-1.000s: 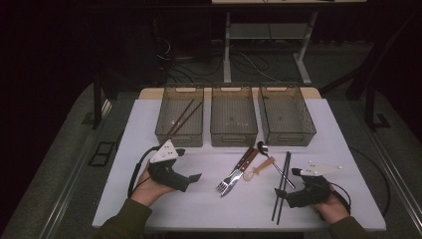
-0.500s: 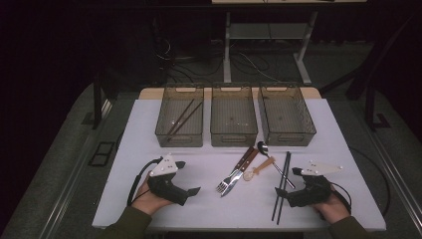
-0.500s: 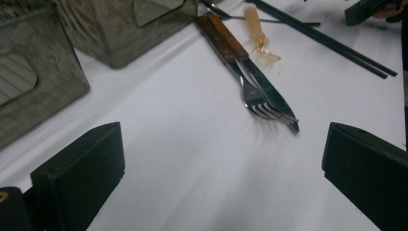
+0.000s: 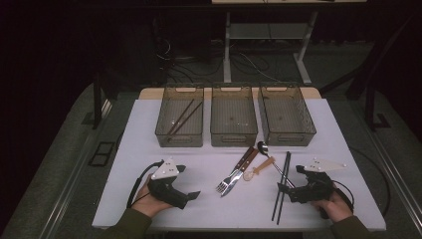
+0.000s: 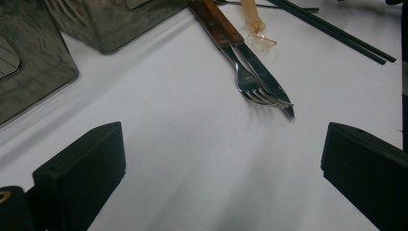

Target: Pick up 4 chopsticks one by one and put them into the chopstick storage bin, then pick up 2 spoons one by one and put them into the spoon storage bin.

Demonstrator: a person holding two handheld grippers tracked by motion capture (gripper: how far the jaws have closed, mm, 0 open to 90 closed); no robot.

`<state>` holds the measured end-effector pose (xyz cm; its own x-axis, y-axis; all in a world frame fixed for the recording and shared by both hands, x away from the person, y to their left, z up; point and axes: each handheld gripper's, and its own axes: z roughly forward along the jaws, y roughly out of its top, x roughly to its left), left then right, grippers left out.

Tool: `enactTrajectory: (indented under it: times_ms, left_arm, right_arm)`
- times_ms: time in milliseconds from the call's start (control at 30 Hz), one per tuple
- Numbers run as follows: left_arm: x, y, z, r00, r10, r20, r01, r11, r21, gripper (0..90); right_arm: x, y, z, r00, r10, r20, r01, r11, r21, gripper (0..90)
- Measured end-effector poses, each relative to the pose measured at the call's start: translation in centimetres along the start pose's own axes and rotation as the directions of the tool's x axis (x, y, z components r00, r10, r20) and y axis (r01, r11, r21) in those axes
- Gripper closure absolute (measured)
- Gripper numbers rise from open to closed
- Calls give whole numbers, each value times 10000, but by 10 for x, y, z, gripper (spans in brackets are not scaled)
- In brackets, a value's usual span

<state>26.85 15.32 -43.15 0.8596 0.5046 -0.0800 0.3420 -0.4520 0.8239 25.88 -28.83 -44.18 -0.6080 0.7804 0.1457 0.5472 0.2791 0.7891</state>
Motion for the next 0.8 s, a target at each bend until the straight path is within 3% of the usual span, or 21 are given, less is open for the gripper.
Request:
enactTrajectory:
  times_ms: [200, 367, 567, 800]
  left_arm:
    - [-1, 0, 1, 10000, 39, 51, -39, 10000, 45, 7]
    - [-1, 0, 1, 10000, 0, 81, 0, 10000, 65, 7]
    - [0, 0, 1, 10000, -36, 75, 36, 10000, 53, 7]
    - [-1, 0, 2, 10000, -73, 58, 73, 10000, 40, 7]
  right_arm:
    - [0, 2, -1, 9986, 272, 446, -261, 9993, -264, 16]
    - [-1, 3, 0, 9975, 480, 517, -471, 9987, -200, 16]
    - [-6, 8, -2, 9984, 311, 466, -306, 9995, -95, 16]
    - [-14, 18, -1, 9947, 408, 942, -421, 9990, 121, 17]
